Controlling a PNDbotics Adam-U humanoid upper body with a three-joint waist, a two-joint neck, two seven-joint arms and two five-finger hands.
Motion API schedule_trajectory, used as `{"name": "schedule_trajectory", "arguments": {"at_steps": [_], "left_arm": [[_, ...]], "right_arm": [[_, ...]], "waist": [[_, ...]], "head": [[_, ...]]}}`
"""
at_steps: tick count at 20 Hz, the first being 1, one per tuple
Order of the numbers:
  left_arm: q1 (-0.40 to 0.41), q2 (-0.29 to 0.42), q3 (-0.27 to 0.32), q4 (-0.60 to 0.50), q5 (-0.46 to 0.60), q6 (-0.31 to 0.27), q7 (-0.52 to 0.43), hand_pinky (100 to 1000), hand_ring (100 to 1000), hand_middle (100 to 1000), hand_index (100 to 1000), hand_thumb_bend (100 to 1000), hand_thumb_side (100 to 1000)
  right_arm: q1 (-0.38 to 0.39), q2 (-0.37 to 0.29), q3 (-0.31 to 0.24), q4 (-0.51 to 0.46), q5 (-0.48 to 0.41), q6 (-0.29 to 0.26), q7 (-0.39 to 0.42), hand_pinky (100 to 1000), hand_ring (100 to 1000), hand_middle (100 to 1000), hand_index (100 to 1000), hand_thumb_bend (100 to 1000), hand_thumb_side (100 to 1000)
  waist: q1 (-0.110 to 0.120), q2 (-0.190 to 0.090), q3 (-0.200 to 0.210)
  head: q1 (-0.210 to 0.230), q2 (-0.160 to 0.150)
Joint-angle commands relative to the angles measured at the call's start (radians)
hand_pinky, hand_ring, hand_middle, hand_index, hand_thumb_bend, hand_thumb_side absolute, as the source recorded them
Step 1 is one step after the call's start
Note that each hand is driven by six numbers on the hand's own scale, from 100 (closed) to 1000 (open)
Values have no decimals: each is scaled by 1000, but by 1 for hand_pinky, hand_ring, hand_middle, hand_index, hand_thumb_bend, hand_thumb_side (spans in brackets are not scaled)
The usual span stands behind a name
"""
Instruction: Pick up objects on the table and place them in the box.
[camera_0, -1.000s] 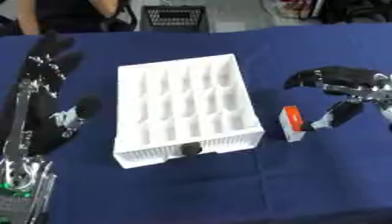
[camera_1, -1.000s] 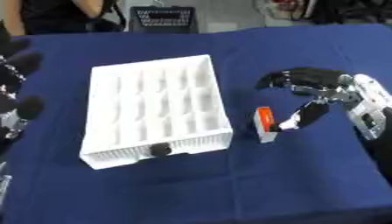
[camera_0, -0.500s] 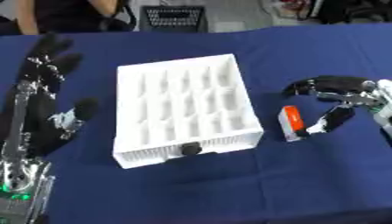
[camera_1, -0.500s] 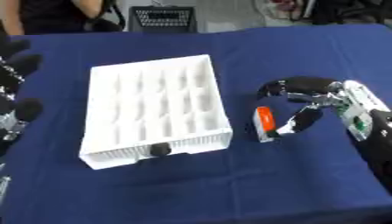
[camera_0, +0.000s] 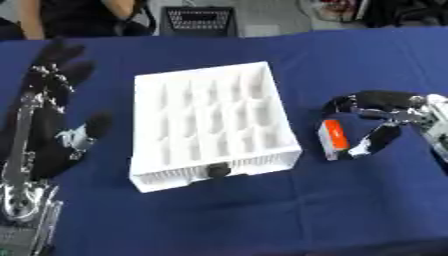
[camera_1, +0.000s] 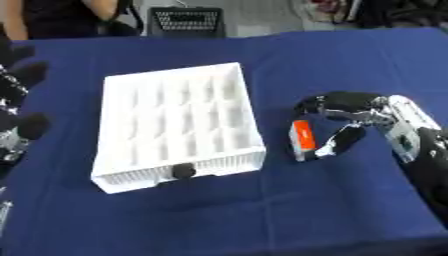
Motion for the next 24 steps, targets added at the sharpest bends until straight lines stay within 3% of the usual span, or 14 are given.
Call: {"name": "schedule_trajectory", "arguments": {"at_steps": [1, 9, 15, 24], "left_arm": [[-8, 3, -4, -11, 7, -2, -2, 895, 843, 870, 1000, 1000, 576], [-7, 3, -3, -11, 6, -2, -1, 895, 843, 871, 1000, 1000, 576], [-6, 3, -3, -11, 6, -2, -1, 896, 844, 871, 1000, 1000, 577], [-5, 3, -2, -10, 7, -3, -1, 897, 844, 872, 1000, 1000, 578]], "right_arm": [[-10, -16, 1, -7, 7, -165, 162, 794, 874, 894, 898, 609, 663], [-5, -15, 5, -18, 2, -170, 164, 792, 871, 890, 840, 573, 653], [-3, -16, 4, -31, -6, -168, 155, 786, 865, 875, 783, 462, 610], [24, -34, 1, -65, -12, -161, 123, 783, 862, 870, 765, 442, 602]], "waist": [[-1, -15, 0], [-1, -15, 1], [-1, -15, 1], [-2, -15, 1]], "head": [[-10, -2], [-10, -2], [-11, -1], [-11, -3]]}}
